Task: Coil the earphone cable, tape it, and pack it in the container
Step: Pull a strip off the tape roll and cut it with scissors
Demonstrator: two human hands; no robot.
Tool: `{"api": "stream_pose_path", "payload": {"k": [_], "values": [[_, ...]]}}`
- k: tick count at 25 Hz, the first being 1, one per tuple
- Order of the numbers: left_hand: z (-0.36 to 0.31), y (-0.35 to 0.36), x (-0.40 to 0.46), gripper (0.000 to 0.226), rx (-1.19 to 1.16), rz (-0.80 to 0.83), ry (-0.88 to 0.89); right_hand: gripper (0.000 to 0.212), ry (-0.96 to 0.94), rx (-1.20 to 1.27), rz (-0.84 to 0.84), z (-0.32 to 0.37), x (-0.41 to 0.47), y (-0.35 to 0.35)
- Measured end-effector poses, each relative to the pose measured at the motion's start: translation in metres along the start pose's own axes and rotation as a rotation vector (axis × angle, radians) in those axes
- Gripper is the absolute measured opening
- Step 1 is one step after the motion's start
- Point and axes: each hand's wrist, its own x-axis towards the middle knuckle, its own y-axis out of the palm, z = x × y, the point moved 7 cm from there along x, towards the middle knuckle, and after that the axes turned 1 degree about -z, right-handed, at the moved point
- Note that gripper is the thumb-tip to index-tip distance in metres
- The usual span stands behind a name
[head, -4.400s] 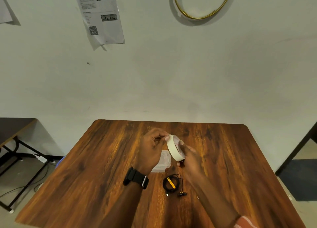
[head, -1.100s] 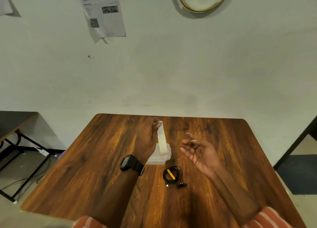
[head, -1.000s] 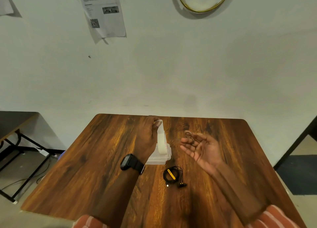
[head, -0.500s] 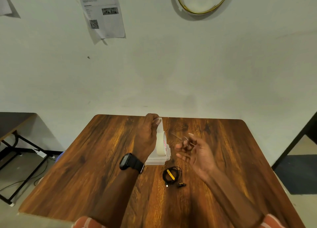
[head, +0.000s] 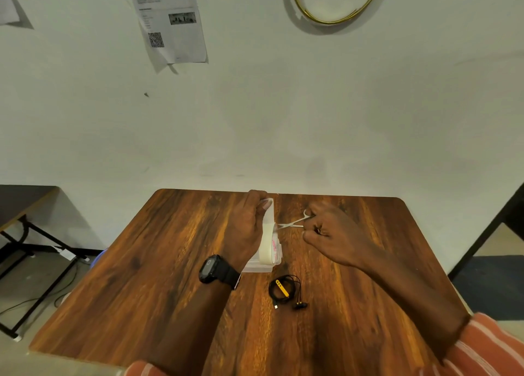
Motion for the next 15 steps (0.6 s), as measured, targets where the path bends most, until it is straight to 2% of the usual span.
{"api": "stream_pose_path", "payload": {"k": [9,15], "values": [[0.0,0.006,-0.001,0.01,-0.041,-0.004,0.01,0.036,0.015,-0.025,-0.049,0.01,0.011,-0.007],[-0.003,0.005,0.003,0.019,-0.064,-0.022,0.012,0.035,0.013,-0.017,-0.027,0.019,0.017,-0.011]]}}
